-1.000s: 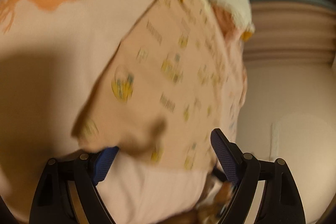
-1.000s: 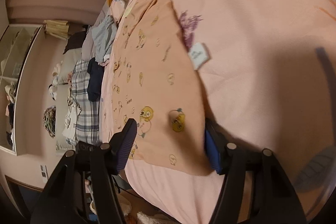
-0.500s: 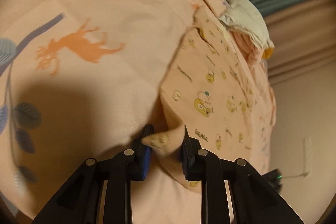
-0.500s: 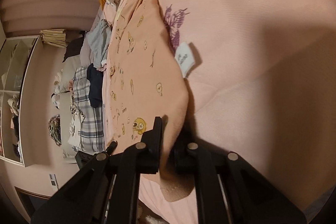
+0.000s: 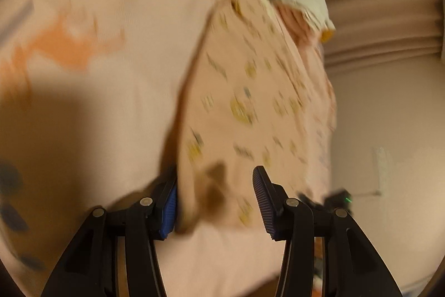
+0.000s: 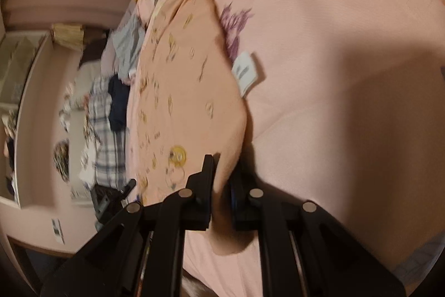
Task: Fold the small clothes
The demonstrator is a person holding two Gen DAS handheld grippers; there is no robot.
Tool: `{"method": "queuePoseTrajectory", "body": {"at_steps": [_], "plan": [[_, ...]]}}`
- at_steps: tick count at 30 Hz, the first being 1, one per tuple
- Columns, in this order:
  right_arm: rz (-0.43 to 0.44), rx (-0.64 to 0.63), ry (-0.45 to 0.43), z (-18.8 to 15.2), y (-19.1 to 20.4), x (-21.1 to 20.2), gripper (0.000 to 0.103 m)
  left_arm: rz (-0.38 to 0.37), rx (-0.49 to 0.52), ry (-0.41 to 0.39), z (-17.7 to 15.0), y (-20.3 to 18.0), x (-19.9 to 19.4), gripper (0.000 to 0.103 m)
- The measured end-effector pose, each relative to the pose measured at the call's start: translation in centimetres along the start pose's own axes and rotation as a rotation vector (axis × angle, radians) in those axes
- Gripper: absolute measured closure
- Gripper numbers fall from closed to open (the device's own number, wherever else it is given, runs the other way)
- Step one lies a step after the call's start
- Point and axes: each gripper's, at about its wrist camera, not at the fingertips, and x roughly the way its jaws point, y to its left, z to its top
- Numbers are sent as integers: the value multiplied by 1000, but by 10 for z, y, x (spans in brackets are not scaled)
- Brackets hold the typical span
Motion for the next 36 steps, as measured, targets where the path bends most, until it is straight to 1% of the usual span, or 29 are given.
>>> {"method": "queuePoseTrajectory", "body": {"at_steps": [1,2,4,5,7,8,9,10,11,12,14,16,19,21,23,25,26,27,28,30,31,33,34,36], "plan": [[6,-7,11,0,0,0,88,-21,-12,19,-3,2,2,55],[10,-14,17,-1,0,-1,84,-13,-11,21,-5,3,4,55],[-4,-41,21,-4,3,-2,83,18,30,16,-6,-3,6,57],[-21,-63,17,-6,5,-2,83,23,43,10,-6,-5,7,60],[-59,-105,-3,-10,10,-2,86,72,45,-20,-7,-6,8,79],[-73,-116,-14,-12,12,-1,87,95,34,-39,-7,-3,8,83],[-88,-124,-24,-13,12,0,90,112,23,-56,-8,0,9,90],[-108,-133,-35,-14,13,0,93,120,17,-68,-8,3,9,91],[-131,-148,-44,-15,15,2,97,124,8,-79,-8,3,10,91],[-152,-164,-51,-16,16,3,98,140,7,-89,-8,1,11,91],[-178,-175,-64,-17,15,6,99,176,34,-110,-9,-3,13,91],[-169,-161,-83,-17,12,6,100,216,59,-134,-12,-8,15,91],[-161,-147,-113,-20,9,6,101,249,67,-151,-13,-13,19,91],[-195,-178,-131,-22,15,7,101,274,78,-173,-15,-16,19,91],[-216,-204,-158,-28,19,6,101,304,113,-202,-20,-24,19,93],[-217,-238,-184,-33,24,4,98,334,179,-222,-25,-37,18,97],[-200,-248,-192,-34,26,1,97,315,202,-228,-25,-40,15,97],[-155,-252,-200,-34,27,-3,97,264,217,-233,-25,-44,11,97],[-112,-248,-209,-33,28,-7,97,208,210,-236,-23,-46,7,97],[25,-232,-259,-25,31,-22,97,66,161,-241,-10,-49,-2,97],[56,-227,-281,-22,34,-27,97,29,143,-256,1,-51,-5,97],[105,-218,-317,-6,44,-34,97,30,134,-278,20,-61,-7,97],[128,-216,-329,6,50,-36,97,37,143,-286,36,-69,-7,97],[153,-222,-350,38,65,-38,97,18,148,-293,64,-85,-4,97]]}}
